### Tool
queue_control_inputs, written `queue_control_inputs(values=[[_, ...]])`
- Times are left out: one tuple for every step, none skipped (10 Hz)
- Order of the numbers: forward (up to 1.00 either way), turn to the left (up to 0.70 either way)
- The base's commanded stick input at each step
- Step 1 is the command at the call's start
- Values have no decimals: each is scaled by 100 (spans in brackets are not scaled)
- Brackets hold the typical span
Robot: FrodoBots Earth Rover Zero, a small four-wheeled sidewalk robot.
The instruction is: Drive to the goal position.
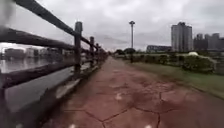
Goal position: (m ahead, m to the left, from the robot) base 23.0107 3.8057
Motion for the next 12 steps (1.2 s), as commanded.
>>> queue_control_inputs(values=[[85,-2],[85,1],[85,1],[85,1],[85,1],[85,1],[85,1],[85,1],[85,1],[85,1],[85,1],[85,1]])
